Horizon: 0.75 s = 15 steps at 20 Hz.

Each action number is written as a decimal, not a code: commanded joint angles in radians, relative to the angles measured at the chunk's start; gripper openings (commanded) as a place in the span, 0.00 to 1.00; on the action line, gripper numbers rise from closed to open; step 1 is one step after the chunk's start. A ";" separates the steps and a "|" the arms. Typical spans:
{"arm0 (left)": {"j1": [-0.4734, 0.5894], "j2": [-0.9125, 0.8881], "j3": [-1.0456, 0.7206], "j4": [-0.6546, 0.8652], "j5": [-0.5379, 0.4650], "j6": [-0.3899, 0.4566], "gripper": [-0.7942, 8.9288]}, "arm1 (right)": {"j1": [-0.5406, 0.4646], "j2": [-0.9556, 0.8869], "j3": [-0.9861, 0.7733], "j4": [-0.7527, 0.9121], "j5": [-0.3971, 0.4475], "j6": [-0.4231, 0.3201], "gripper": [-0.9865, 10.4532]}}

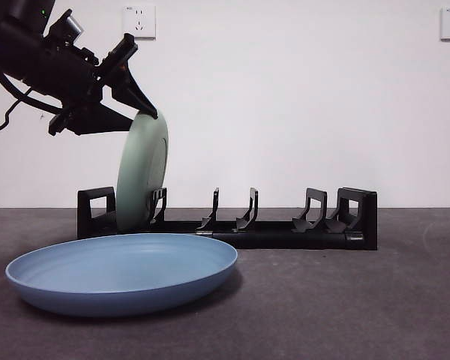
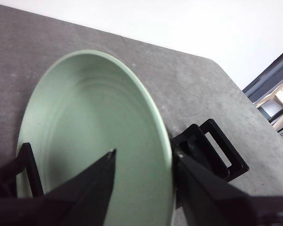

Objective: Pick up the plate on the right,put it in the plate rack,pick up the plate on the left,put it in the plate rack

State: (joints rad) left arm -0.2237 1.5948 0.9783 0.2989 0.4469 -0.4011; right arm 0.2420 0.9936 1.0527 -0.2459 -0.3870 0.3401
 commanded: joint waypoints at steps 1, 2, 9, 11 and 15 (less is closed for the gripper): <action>-0.005 0.001 0.001 0.005 -0.002 0.031 0.48 | 0.000 0.002 0.000 0.008 0.005 -0.009 0.52; -0.006 0.001 0.001 0.007 -0.002 0.032 0.53 | 0.000 0.002 0.000 0.008 0.005 -0.009 0.52; -0.007 -0.019 0.010 0.021 0.034 0.042 0.57 | 0.000 0.002 0.000 0.006 0.004 -0.009 0.52; -0.013 -0.042 0.011 0.021 0.059 0.068 0.57 | 0.000 0.002 0.000 0.005 0.003 -0.009 0.52; -0.033 -0.124 0.011 -0.015 0.083 0.124 0.57 | 0.001 0.002 0.000 -0.002 0.003 -0.008 0.52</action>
State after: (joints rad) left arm -0.2485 1.4937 0.9840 0.2893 0.5201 -0.3264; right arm 0.2420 0.9936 1.0527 -0.2481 -0.3851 0.3401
